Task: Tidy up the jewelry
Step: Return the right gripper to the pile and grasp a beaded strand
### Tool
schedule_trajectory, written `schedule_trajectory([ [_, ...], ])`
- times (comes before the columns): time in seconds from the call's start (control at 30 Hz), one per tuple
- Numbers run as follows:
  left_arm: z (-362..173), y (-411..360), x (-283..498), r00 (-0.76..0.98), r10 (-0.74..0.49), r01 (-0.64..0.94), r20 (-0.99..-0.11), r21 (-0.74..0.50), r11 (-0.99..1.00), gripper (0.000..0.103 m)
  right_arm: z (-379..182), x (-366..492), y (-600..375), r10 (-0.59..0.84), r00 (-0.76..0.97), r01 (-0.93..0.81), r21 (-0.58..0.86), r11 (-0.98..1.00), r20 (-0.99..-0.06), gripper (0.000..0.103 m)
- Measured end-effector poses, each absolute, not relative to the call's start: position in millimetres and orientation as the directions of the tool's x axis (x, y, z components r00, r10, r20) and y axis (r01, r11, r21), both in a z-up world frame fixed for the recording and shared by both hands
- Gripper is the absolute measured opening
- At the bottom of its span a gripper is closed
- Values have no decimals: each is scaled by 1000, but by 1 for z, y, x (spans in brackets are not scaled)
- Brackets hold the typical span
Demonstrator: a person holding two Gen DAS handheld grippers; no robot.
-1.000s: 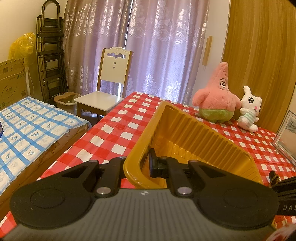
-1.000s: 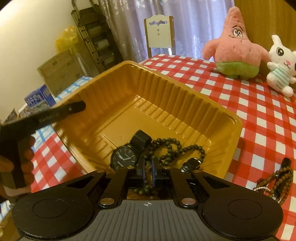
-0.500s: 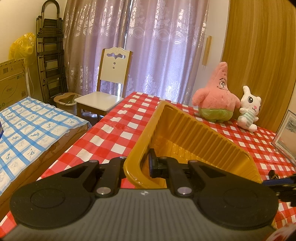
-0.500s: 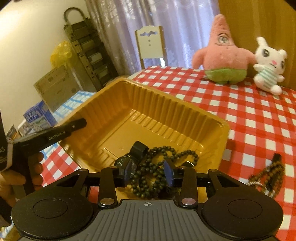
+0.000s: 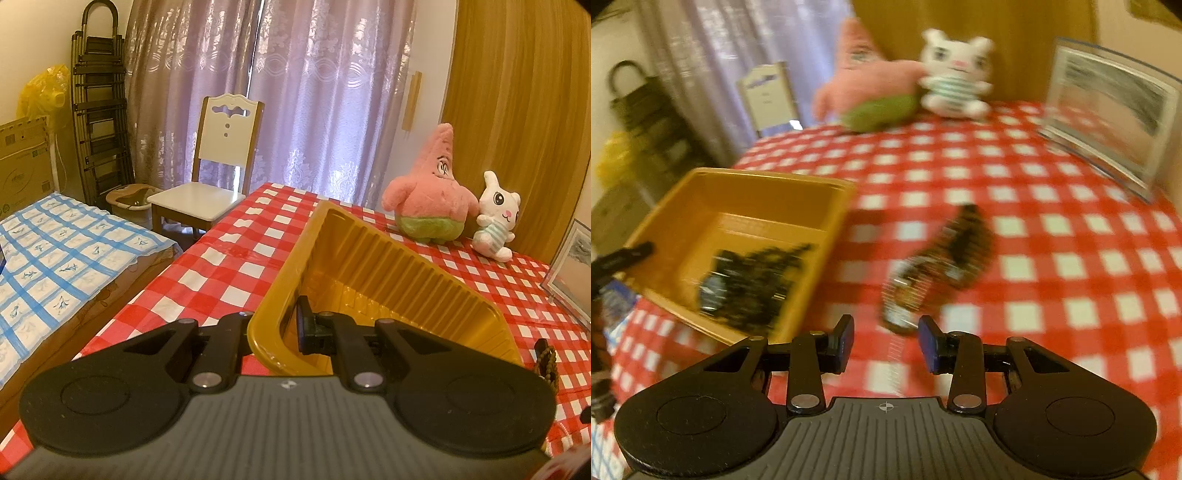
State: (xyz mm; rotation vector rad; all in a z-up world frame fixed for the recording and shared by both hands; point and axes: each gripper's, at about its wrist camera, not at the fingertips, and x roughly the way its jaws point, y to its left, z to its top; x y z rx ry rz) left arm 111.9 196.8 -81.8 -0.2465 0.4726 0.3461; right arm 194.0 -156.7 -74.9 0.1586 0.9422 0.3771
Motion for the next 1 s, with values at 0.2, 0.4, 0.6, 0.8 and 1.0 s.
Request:
schedule_trajectory([
  [0.2, -81, 195, 113, 834, 267, -379, -483, -149, 913, 9, -83, 189, -185, 310, 544, -166, 262, 951, -780, 39],
  [0.4, -82, 195, 113, 834, 267, -379, -483, -149, 913, 9, -85, 192, -187, 300, 550, -159, 255, 954, -780, 39],
  [0.6, -82, 195, 113, 834, 267, -378, -482, -149, 914, 9, -90, 207, -177, 307, 550, -181, 248, 952, -777, 39],
  [0.8, -81, 195, 113, 834, 267, -379, -483, -149, 914, 9, -94, 231, -164, 330, 548, -197, 264, 944, -769, 39],
  [1.0, -82, 195, 113, 834, 267, -378, -483, -149, 914, 9, -100, 263, -149, 334, 556, -177, 285, 942, -761, 39],
])
